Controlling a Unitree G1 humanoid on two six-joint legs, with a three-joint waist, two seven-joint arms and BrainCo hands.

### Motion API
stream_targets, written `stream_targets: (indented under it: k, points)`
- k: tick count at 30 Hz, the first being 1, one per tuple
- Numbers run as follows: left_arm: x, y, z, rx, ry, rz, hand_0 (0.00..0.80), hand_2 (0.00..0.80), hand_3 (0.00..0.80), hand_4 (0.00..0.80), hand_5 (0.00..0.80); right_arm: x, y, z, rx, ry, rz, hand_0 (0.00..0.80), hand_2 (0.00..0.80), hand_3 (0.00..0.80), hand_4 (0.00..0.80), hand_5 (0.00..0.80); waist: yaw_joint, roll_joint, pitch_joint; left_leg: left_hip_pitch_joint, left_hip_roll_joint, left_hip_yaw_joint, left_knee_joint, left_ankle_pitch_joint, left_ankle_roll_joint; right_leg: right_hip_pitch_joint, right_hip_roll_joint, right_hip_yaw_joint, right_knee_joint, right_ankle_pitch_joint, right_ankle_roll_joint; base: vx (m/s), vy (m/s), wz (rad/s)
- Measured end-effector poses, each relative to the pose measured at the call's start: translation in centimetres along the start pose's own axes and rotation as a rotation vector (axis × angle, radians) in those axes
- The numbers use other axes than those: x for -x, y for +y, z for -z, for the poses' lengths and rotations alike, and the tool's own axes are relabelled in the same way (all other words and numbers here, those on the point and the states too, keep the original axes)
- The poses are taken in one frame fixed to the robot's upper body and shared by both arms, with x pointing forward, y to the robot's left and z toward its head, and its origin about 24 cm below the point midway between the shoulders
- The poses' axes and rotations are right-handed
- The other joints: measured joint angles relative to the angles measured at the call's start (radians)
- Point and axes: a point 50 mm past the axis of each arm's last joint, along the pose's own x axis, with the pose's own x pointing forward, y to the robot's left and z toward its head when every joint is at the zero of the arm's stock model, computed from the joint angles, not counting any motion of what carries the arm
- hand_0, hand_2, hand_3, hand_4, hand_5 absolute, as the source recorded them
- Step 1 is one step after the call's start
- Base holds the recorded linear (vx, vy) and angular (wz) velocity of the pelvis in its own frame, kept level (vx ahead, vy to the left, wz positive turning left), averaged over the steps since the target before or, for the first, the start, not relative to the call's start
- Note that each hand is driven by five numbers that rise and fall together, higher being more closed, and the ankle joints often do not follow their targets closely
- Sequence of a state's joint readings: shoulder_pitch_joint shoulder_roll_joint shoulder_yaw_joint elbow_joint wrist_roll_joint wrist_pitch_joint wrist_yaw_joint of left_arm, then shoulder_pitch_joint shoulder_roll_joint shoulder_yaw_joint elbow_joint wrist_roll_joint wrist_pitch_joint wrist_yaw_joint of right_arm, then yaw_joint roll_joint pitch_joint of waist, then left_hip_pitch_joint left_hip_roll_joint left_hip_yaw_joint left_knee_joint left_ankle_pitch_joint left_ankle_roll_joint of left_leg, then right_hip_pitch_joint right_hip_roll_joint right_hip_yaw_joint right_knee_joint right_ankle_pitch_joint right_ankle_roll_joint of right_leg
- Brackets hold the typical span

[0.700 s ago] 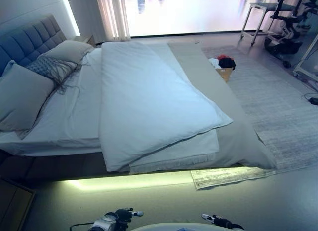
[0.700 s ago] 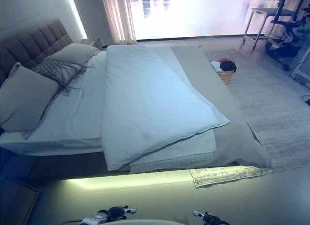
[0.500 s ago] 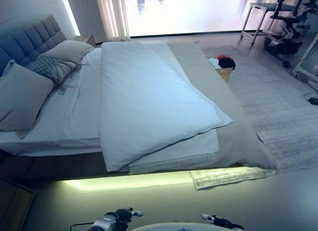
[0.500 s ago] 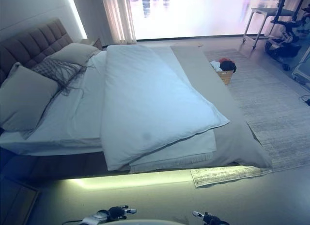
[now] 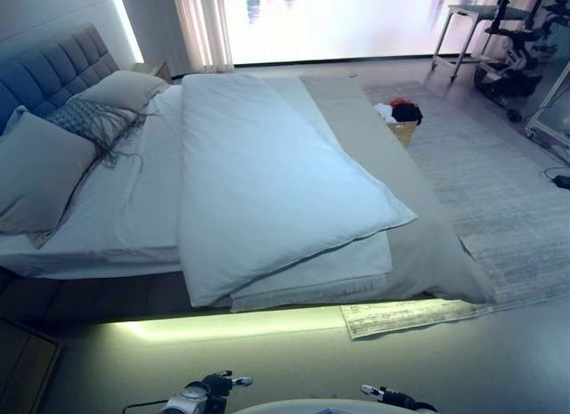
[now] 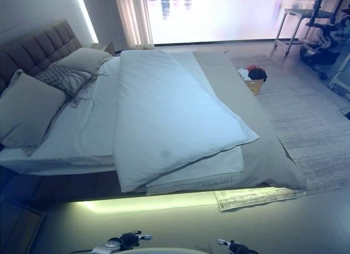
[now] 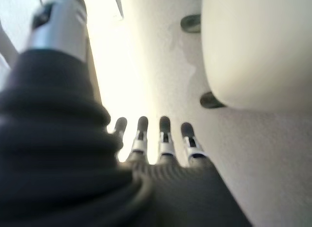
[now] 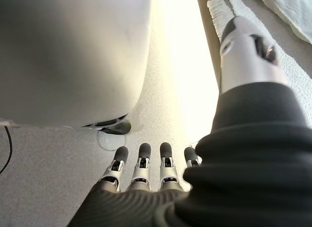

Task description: Make the bed neatly

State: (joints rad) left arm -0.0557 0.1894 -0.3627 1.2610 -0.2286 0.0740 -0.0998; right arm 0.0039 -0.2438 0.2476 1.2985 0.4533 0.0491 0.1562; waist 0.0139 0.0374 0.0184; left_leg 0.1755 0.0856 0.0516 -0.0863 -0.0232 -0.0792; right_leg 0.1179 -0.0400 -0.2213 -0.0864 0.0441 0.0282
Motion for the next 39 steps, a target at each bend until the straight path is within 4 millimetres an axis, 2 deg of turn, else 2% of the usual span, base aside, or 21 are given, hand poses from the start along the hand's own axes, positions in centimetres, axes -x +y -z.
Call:
stream_targets:
  k: [3,7,15,17,20,21,22,24,25,26,27,28,33,34,35,36,37,39]
  points:
    - [0.1,0.7,0.7,-0.019,0.053,-0.041,0.0,0.0,0.0,0.0,0.0,0.0,0.0,0.0,0.0,0.001,0.0,0.0,0.0,0.0,0.0,0.0,0.0,0.002,0.0,0.0,0.0,0.0,0.0,0.0,0.0,0.0,0.0,0.0,0.0,0.0,0.0,-0.024,-0.006,0.0]
    - [0.3,0.9,2.9,-0.008,0.162,-0.085,0.0,0.0,0.0,0.0,0.0,0.0,-0.1,0.1,0.008,0.014,0.0,0.0,0.0,0.0,0.0,0.0,0.0,0.005,-0.001,-0.012,0.0,0.0,0.002,0.0,0.0,-0.011,0.0,0.0,0.0,0.0,0.0,-0.004,-0.023,0.0]
    - [0.4,1.1,3.3,0.008,0.188,-0.145,0.0,0.0,0.0,0.0,0.0,0.0,0.1,-0.1,0.009,0.011,-0.004,0.0,0.0,0.0,0.0,0.0,0.0,0.0,0.005,-0.013,0.002,0.0,0.006,0.0,0.0,-0.01,0.003,0.001,0.0,0.001,-0.002,0.009,-0.089,0.0]
    - [0.5,1.1,3.8,0.158,0.207,-0.146,0.0,0.0,0.0,0.0,0.0,0.0,0.1,-0.1,0.009,0.01,-0.006,0.0,0.0,0.0,0.0,0.0,0.0,-0.002,0.006,-0.013,0.004,0.001,0.006,-0.001,0.003,-0.011,0.005,0.006,0.0,0.0,-0.001,0.029,-0.122,-0.03]
    - [0.6,1.2,4.6,0.582,0.193,-0.19,0.0,0.0,0.0,0.0,0.0,0.0,0.2,-0.1,0.02,0.015,-0.006,0.0,0.0,0.0,0.0,0.0,0.003,-0.01,0.017,-0.015,0.009,0.003,0.017,-0.004,0.002,-0.01,0.01,0.024,-0.001,-0.002,-0.005,-0.028,-0.145,0.0]
    - [0.6,1.3,4.5,0.652,0.18,-0.205,0.0,0.0,0.0,0.0,0.0,-0.1,0.3,-0.2,0.033,0.018,-0.008,0.0,0.0,0.0,0.0,0.0,0.003,-0.011,0.023,-0.026,0.011,0.0,0.049,-0.008,-0.008,-0.014,0.013,0.026,0.001,-0.003,-0.007,-0.078,-0.157,0.11]
    - [0.7,1.8,4.3,0.712,0.163,-0.231,0.0,0.0,0.0,0.0,0.0,-0.2,0.7,-0.6,0.051,0.021,-0.017,0.0,0.0,0.0,0.0,0.0,0.006,-0.026,0.036,-0.063,0.011,-0.003,0.112,-0.02,-0.012,-0.025,0.013,0.033,0.004,-0.006,-0.014,-0.066,-0.13,0.07]
    - [0.7,2.6,3.6,0.731,0.127,-0.261,0.0,0.0,0.0,0.0,0.0,-0.4,1.8,-1.7,0.079,0.005,-0.044,0.0,0.0,0.0,0.0,0.0,0.018,-0.063,0.077,-0.128,0.001,-0.004,0.241,-0.022,-0.014,-0.035,0.0,0.054,0.012,-0.004,-0.036,-0.015,-0.079,-0.15]
    - [0.7,2.9,3.4,0.739,0.122,-0.271,0.0,0.0,0.0,0.0,0.0,-0.4,2.0,-2.0,0.081,0.0,-0.053,0.0,0.0,0.0,0.0,0.0,0.033,-0.068,0.09,-0.156,-0.003,-0.005,0.305,-0.02,-0.017,-0.035,0.0,0.064,0.01,0.001,-0.043,0.041,-0.014,-0.28]
    - [0.7,3.0,3.5,0.755,0.121,-0.277,0.0,0.0,0.0,0.0,0.0,-0.4,2.1,-2.0,0.082,0.001,-0.056,0.0,0.0,0.0,0.0,0.0,0.036,-0.073,0.101,-0.198,-0.006,-0.01,0.397,-0.009,-0.037,-0.031,-0.004,0.075,0.011,0.002,-0.048,0.065,0.037,-0.21]
    - [0.8,3.2,3.6,0.76,0.125,-0.285,0.0,0.0,0.0,0.0,0.0,-0.5,2.2,-2.2,0.086,-0.003,-0.057,0.0,0.0,0.0,0.0,0.0,0.036,-0.087,0.109,-0.233,-0.014,-0.015,0.469,0.015,-0.07,-0.02,-0.018,0.078,0.003,0.01,-0.062,0.113,0.087,-0.09]
    - [0.8,3.2,3.6,0.76,0.127,-0.287,0.0,0.0,0.0,0.0,0.0,-0.5,2.1,-2.1,0.1,0.003,-0.052,0.0,0.0,0.0,0.0,0.0,0.032,-0.097,0.116,-0.259,-0.018,-0.024,0.499,0.019,-0.075,-0.011,-0.025,0.078,-0.002,0.013,-0.069,0.154,0.112,-0.13]
    - [0.7,1.9,4.6,0.761,0.189,-0.277,0.0,0.0,0.0,0.0,0.0,-0.3,0.8,-0.6,0.181,0.073,-0.014,0.0,0.0,0.0,0.0,0.0,0.029,-0.051,0.118,-0.215,-0.068,0.003,0.14,0.021,-0.07,-0.047,-0.023,0.107,-0.008,0.01,-0.071,0.212,0.098,-0.21]
    - [0.6,1.4,4.7,0.763,0.2,-0.268,0.0,0.0,0.0,0.0,0.0,-0.2,0.2,-0.8,0.183,0.072,-0.004,0.0,0.0,0.0,0.0,0.0,0.032,-0.018,0.117,-0.202,-0.058,-0.005,0.075,0.009,-0.072,-0.052,0.007,0.106,0.002,0.007,-0.061,0.207,0.076,-0.19]
    - [0.5,0.6,4.8,0.764,0.211,-0.249,0.0,0.0,0.0,0.0,0.0,0.0,-0.6,-1.2,0.187,0.06,0.015,0.0,0.0,0.0,0.0,0.0,0.038,0.032,0.125,-0.197,-0.018,-0.013,0.05,0.052,-0.03,-0.068,0.058,0.103,0.056,0.009,-0.069,0.182,0.07,-0.25]
    - [0.6,0.9,5.0,0.765,0.201,-0.251,0.0,0.0,0.0,0.0,0.0,0.0,-0.4,-1.3,0.183,0.058,0.01,0.0,0.0,0.0,0.0,0.0,0.059,0.021,0.129,-0.194,-0.006,-0.002,0.063,0.089,-0.024,-0.112,0.065,0.103,0.22,-0.066,-0.078,0.194,0.086,-0.21]
    - [0.8,1.6,5.5,0.764,0.196,-0.271,0.0,0.0,0.0,0.0,0.0,-0.2,0.2,-1.1,0.182,0.059,-0.007,0.0,0.0,0.0,0.0,0.0,0.055,-0.017,0.126,-0.188,-0.015,-0.002,0.079,0.091,-0.026,-0.129,0.054,0.105,0.28,-0.149,-0.094,0.234,0.118,-0.09]
    - [1.0,1.7,6.2,0.776,0.216,-0.278,0.0,0.0,0.0,0.0,0.0,-0.3,0.8,-0.5,0.176,0.061,-0.025,0.0,0.0,0.0,0.0,0.0,0.061,-0.042,0.118,-0.199,-0.007,0.0,0.093,0.075,-0.058,-0.103,0.056,0.106,0.244,-0.154,-0.099,0.293,0.159,0.15]
